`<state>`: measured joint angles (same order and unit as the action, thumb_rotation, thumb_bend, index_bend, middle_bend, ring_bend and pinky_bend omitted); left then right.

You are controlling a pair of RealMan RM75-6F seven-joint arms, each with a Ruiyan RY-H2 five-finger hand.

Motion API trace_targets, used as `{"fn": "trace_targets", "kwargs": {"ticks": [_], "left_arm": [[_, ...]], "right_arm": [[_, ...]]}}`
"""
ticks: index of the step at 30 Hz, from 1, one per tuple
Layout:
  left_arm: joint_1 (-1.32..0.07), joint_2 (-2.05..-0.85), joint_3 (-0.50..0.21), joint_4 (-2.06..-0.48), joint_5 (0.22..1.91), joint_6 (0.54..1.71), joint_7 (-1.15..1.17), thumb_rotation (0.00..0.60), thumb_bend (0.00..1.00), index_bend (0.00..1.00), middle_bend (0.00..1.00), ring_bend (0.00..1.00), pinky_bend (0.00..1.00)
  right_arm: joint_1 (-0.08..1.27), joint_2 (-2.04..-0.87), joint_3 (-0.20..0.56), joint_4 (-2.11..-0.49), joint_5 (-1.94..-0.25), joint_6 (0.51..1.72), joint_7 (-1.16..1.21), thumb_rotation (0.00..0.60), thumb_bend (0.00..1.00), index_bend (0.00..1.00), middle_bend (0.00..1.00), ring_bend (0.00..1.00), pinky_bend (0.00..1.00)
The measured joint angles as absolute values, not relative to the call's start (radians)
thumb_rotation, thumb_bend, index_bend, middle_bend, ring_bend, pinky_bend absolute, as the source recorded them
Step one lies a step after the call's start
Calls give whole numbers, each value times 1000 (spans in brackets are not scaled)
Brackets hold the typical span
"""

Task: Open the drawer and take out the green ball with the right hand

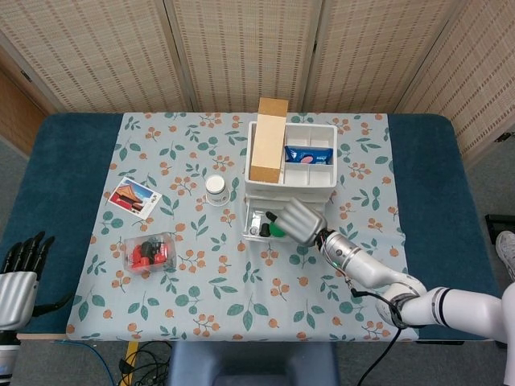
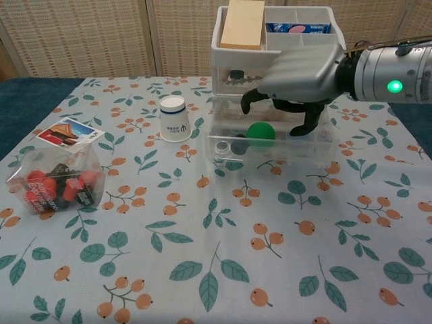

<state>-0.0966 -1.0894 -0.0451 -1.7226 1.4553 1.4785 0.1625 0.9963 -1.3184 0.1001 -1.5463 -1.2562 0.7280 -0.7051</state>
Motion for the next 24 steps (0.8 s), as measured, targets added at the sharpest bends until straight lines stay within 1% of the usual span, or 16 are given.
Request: {"fn": "trace_targets", "kwargs": {"ticks": [10, 13, 17, 24], "left_arm": [[-93, -1088, -46, -1715, 1447, 1477, 155, 600, 114, 11, 0, 11, 46], [-91, -1088, -46, -1715, 1446, 1479, 154, 600, 114, 12, 0, 11, 46], [-89, -1087, -46, -1713, 1445, 1481, 152, 600, 114, 12, 0, 11, 46], [-84, -1086, -46, -1710, 1444, 1485, 147, 600, 114, 12, 0, 11, 46]], "right_arm": [[1025, -1376, 86, -1476, -1248, 706, -702, 600, 270, 207, 836, 934, 1000], [1032, -1386, 83, -1463, -1248, 702, -697, 600, 283, 216, 836, 934, 1000], [1038, -1392, 77, -1455, -1248, 698, -691, 600, 298, 250, 836, 934, 1000], [1044, -1400, 69, -1437, -1251, 694, -673, 600, 323, 358, 836, 936, 1000]]}}
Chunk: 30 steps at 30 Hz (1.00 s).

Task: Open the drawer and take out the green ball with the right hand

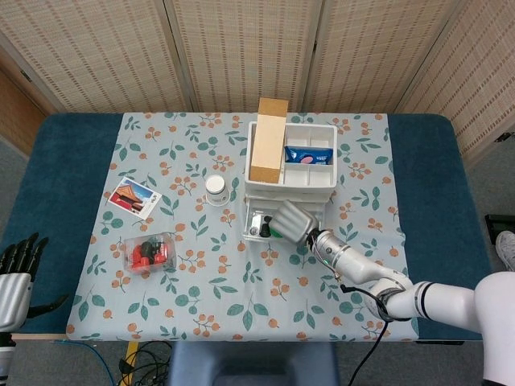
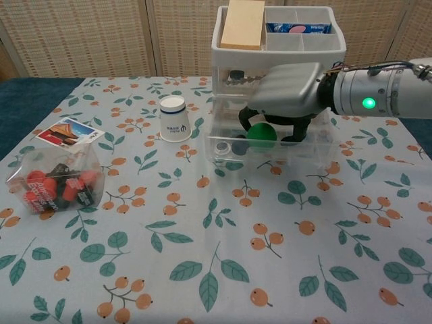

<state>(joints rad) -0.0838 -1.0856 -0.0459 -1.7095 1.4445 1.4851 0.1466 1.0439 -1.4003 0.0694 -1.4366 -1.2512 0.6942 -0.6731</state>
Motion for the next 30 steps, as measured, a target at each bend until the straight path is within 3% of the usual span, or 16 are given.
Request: {"fn": "trace_targets", "kwargs": {"ticks": [8, 20, 30], "left_arm": [[-82, -1086, -46, -1709, 1447, 1486, 142, 600, 114, 12, 0, 11, 46], [-89, -1082, -51, -1723, 1460, 1488, 152, 600, 114, 12, 0, 11, 46], [-109, -1096, -58, -1724, 1464, 1468, 163, 600, 114, 12, 0, 11, 46]], "right_arm": [[1043, -1404, 71, -1430, -1267, 714, -644, 600, 353, 534, 847, 943, 1000], [972, -1318, 89, -1545, -1332, 875, -553, 600, 365, 547, 851, 945, 1000], [722, -1152, 26, -1700, -1424, 1163, -409, 600, 365, 548, 854, 945, 1000]]}}
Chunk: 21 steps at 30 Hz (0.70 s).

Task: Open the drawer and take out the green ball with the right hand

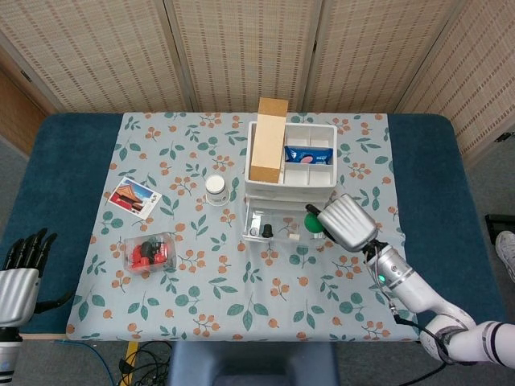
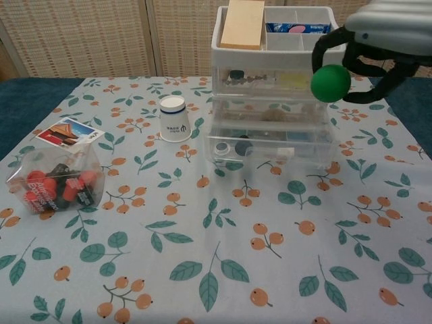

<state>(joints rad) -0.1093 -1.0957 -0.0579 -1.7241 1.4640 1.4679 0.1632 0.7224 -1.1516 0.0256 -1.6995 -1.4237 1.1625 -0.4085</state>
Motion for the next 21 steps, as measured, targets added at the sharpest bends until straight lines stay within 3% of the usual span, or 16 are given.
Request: {"fn": "trace_targets", "kwargs": {"ticks": [8, 21], "left_arm": [[-130, -1112, -63, -1738, 1470, 1451, 193, 600, 114, 12, 0, 11, 46], [-126, -1114, -57, -1738, 1466, 1456, 194, 600, 114, 12, 0, 11, 46]], "right_arm": [[583, -1175, -26, -1604, -1400, 1214, -216, 600, 365, 548, 855, 947, 1000], [546, -1425, -14, -1238, -1344, 1068, -50, 600, 369, 548, 855, 949, 1000]]}}
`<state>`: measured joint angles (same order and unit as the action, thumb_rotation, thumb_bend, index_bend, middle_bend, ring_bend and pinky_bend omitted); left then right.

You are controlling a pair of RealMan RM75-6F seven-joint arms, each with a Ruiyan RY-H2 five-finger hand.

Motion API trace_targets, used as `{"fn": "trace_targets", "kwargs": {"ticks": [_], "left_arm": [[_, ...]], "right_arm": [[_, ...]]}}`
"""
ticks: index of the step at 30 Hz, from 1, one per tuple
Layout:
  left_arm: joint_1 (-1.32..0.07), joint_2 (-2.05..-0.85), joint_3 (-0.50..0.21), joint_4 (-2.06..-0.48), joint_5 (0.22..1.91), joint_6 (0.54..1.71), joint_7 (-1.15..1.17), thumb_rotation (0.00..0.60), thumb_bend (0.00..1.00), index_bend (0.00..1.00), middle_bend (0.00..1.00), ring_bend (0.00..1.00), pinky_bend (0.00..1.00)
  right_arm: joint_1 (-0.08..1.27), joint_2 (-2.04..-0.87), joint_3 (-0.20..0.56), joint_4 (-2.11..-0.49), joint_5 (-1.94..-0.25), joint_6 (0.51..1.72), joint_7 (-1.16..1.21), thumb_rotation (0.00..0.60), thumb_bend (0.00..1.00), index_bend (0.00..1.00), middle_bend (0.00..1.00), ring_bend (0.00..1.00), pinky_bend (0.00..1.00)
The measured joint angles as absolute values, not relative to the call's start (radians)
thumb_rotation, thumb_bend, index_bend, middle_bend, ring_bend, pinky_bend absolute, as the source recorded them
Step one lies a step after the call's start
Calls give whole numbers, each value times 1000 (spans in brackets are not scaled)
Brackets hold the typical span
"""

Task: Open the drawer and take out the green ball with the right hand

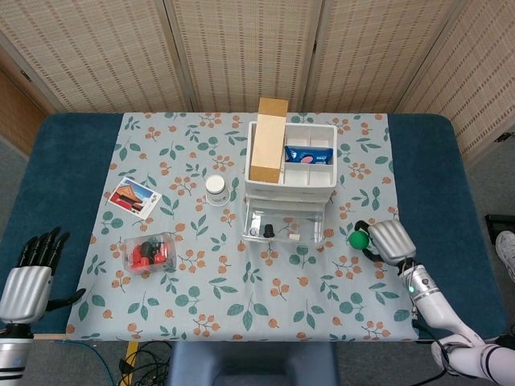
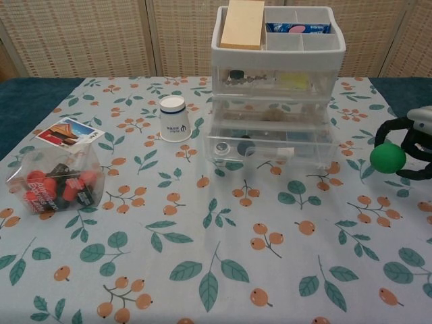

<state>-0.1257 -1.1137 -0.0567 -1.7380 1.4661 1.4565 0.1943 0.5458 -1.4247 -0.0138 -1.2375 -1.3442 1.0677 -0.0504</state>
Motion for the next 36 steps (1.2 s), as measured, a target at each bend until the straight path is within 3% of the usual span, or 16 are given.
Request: {"fn": "trace_targets", "kwargs": {"ticks": [4, 11, 14, 20, 25, 28, 30, 33, 36], "left_arm": [[-124, -1114, -54, -1734, 1466, 1457, 191, 600, 114, 12, 0, 11, 46], [-121, -1113, -55, -1726, 1463, 1463, 184, 600, 114, 12, 0, 11, 46], [-122, -1114, -55, -1726, 1466, 1463, 182, 600, 114, 12, 0, 11, 46], [-129, -1116, -58, -1727, 1472, 1461, 182, 600, 113, 12, 0, 11, 46], [-136, -1119, -61, -1729, 1472, 1455, 188, 600, 114, 12, 0, 11, 46], [-140, -1128, -64, -1729, 1472, 1453, 195, 600, 114, 12, 0, 11, 46], [-145, -1134, -64, -1729, 1474, 1450, 202, 600, 114, 12, 0, 11, 46], [-150, -1141, -65, -1732, 1477, 1446, 213, 600, 114, 12, 0, 11, 46], [-153, -1147, -68, -1736, 1479, 1449, 224, 600, 114, 12, 0, 11, 46]], "right_arm": [[553, -1487, 0, -1170, -1331, 1011, -38, 600, 368, 514, 853, 949, 1000], [551, -1506, 17, -1152, -1334, 1001, -38, 600, 368, 169, 843, 949, 1000], [544, -1485, 22, -1179, -1339, 1016, -44, 600, 368, 66, 835, 949, 1000], [517, -1407, 33, -1274, -1345, 1067, -73, 600, 368, 2, 812, 937, 1000], [472, -1322, 46, -1386, -1354, 1168, -98, 600, 368, 0, 690, 804, 999], [427, -1266, 52, -1463, -1362, 1249, -106, 600, 369, 1, 544, 653, 873], [389, -1226, 54, -1515, -1368, 1308, -111, 600, 368, 2, 422, 468, 618], [333, -1182, 52, -1568, -1382, 1391, -120, 600, 368, 1, 306, 281, 377], [271, -1140, 44, -1615, -1395, 1466, -127, 600, 367, 1, 268, 220, 312]]}}
